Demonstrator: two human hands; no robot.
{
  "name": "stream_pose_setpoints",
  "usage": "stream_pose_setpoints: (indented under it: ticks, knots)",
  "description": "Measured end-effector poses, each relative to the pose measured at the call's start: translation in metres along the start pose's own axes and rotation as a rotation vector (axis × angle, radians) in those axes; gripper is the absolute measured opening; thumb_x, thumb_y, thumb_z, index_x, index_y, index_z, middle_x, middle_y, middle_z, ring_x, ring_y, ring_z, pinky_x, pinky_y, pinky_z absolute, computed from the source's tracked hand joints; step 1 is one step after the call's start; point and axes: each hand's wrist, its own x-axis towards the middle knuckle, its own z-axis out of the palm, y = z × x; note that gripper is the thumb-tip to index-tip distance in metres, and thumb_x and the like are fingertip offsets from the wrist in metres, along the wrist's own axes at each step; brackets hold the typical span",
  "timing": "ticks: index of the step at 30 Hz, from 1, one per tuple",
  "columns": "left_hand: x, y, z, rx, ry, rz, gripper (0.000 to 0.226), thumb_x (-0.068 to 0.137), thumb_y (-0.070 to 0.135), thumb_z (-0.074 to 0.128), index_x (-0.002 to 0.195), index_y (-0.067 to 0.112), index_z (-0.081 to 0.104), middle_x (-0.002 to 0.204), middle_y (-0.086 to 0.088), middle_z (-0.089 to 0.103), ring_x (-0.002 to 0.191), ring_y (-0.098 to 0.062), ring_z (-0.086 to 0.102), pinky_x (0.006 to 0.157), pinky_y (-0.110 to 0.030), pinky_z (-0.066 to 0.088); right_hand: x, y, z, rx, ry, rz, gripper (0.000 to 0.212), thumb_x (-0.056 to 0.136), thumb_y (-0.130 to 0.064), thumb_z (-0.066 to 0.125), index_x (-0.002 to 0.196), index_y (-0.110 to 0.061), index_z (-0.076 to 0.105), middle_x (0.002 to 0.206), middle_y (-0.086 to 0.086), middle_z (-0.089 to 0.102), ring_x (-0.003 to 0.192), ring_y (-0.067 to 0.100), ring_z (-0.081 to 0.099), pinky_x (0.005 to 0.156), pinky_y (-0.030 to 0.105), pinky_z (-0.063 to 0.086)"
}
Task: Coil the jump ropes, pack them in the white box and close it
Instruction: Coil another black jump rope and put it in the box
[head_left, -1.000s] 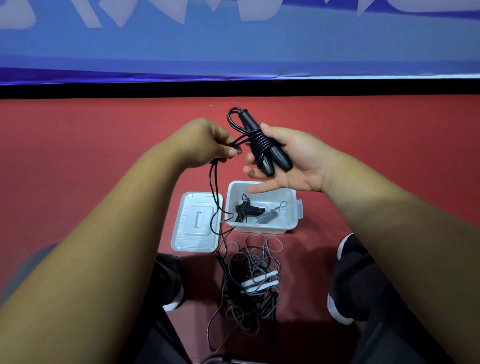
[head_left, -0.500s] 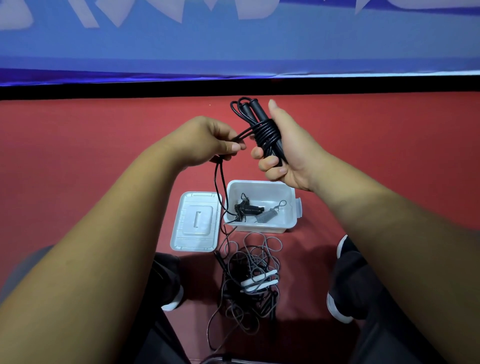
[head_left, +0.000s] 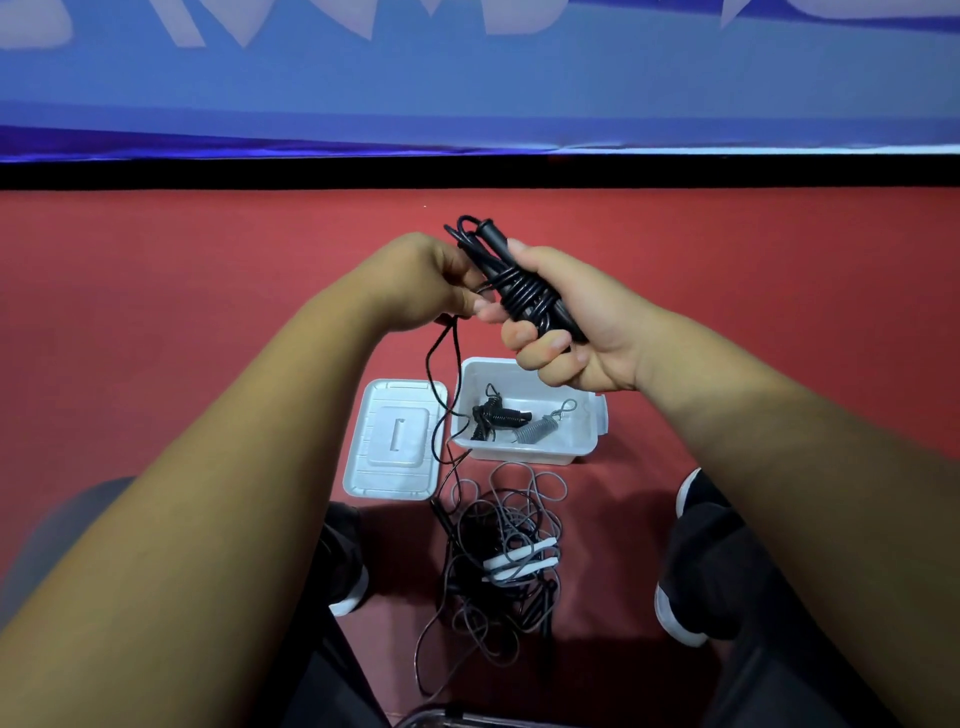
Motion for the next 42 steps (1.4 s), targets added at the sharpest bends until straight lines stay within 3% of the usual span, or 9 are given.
stream_pose_setpoints:
  ticks: [7, 12, 16, 18, 22, 30, 36, 39, 42]
  knots:
    - [-0.007, -0.001, -0.003, -0.211, -0.127, 0.009, 0.019, 0.090, 0.002, 0.075, 0.079, 0.018, 0.073, 0.064, 0.011, 0.067, 0.058, -0.003, 0.058, 0.059, -0.019, 0.049, -0.009, 0.005, -0.003, 0.008, -0.242, 0.106, 0.063, 0.098, -0.056, 0.047, 0.143, -0.015, 0.064, 0.067, -0.003, 0.033, 0.046, 0.004, 0.018, 0.042, 0.015, 0.008]
    - [-0.009, -0.004, -0.012, -0.108, -0.204, 0.117, 0.033, 0.086, -0.016, 0.061, 0.099, 0.010, 0.077, 0.100, -0.005, 0.079, 0.089, -0.017, 0.073, 0.088, -0.038, 0.059, -0.010, 0.012, -0.001, -0.089, -0.375, 0.220, 0.052, 0.097, -0.050, 0.049, 0.146, -0.040, 0.061, 0.067, 0.000, 0.036, 0.049, 0.006, 0.019, 0.043, 0.016, 0.010]
    - [-0.007, 0.000, -0.011, -0.160, -0.243, 0.140, 0.027, 0.083, -0.005, 0.074, 0.092, 0.019, 0.080, 0.112, -0.014, 0.077, 0.111, -0.044, 0.069, 0.100, -0.064, 0.053, -0.006, 0.018, -0.004, -0.154, -0.457, 0.279, 0.042, 0.097, -0.045, 0.055, 0.136, -0.036, 0.066, 0.070, 0.002, 0.041, 0.046, 0.006, 0.029, 0.043, 0.016, 0.014]
    - [-0.006, 0.002, -0.012, -0.145, -0.225, 0.160, 0.026, 0.081, -0.005, 0.078, 0.090, 0.020, 0.080, 0.107, -0.016, 0.077, 0.112, -0.042, 0.069, 0.103, -0.060, 0.053, -0.004, 0.020, -0.006, -0.197, -0.455, 0.302, 0.035, 0.096, -0.044, 0.060, 0.128, -0.031, 0.066, 0.072, 0.003, 0.042, 0.046, 0.006, 0.032, 0.042, 0.017, 0.014]
    - [-0.008, 0.011, -0.014, -0.086, -0.205, 0.187, 0.026, 0.080, -0.005, 0.081, 0.088, 0.019, 0.078, 0.098, -0.010, 0.078, 0.109, -0.031, 0.072, 0.102, -0.048, 0.056, -0.001, 0.023, -0.007, -0.295, -0.340, 0.354, 0.026, 0.100, -0.041, 0.059, 0.115, -0.020, 0.062, 0.075, 0.004, 0.043, 0.045, 0.007, 0.030, 0.039, 0.017, 0.014]
    - [-0.013, 0.026, -0.013, 0.162, -0.128, 0.264, 0.022, 0.082, 0.008, 0.084, 0.088, 0.029, 0.079, 0.091, 0.010, 0.068, 0.074, -0.001, 0.062, 0.073, -0.020, 0.049, 0.007, 0.020, -0.012, -0.485, 0.043, 0.315, 0.023, 0.101, -0.041, 0.065, 0.107, -0.020, 0.057, 0.072, 0.004, 0.050, 0.049, 0.010, 0.028, 0.038, 0.014, 0.015]
    - [-0.012, 0.021, -0.013, 0.252, -0.144, 0.130, 0.020, 0.087, 0.018, 0.077, 0.092, 0.037, 0.081, 0.094, 0.004, 0.076, 0.087, -0.022, 0.071, 0.087, -0.039, 0.057, 0.019, 0.022, -0.024, -0.573, 0.373, 0.155, 0.026, 0.099, -0.043, 0.067, 0.098, -0.019, 0.055, 0.071, 0.002, 0.052, 0.047, 0.011, 0.037, 0.041, 0.017, 0.026]
    - [-0.009, 0.017, -0.008, 0.200, -0.103, 0.040, 0.017, 0.087, 0.012, 0.080, 0.097, 0.024, 0.075, 0.083, 0.004, 0.078, 0.081, -0.015, 0.075, 0.083, -0.036, 0.059, 0.019, 0.018, -0.024, -0.531, 0.428, 0.074, 0.025, 0.096, -0.038, 0.070, 0.099, -0.019, 0.053, 0.076, 0.004, 0.054, 0.048, 0.012, 0.041, 0.041, 0.018, 0.029]
    - [-0.005, 0.008, 0.004, 0.093, -0.144, -0.123, 0.012, 0.092, 0.014, 0.078, 0.097, 0.007, 0.070, 0.082, -0.007, 0.079, 0.081, -0.026, 0.078, 0.082, -0.043, 0.064, 0.017, 0.014, -0.017, -0.431, 0.421, -0.005, 0.027, 0.094, -0.040, 0.071, 0.104, -0.018, 0.057, 0.079, 0.005, 0.054, 0.050, 0.013, 0.042, 0.042, 0.020, 0.030]
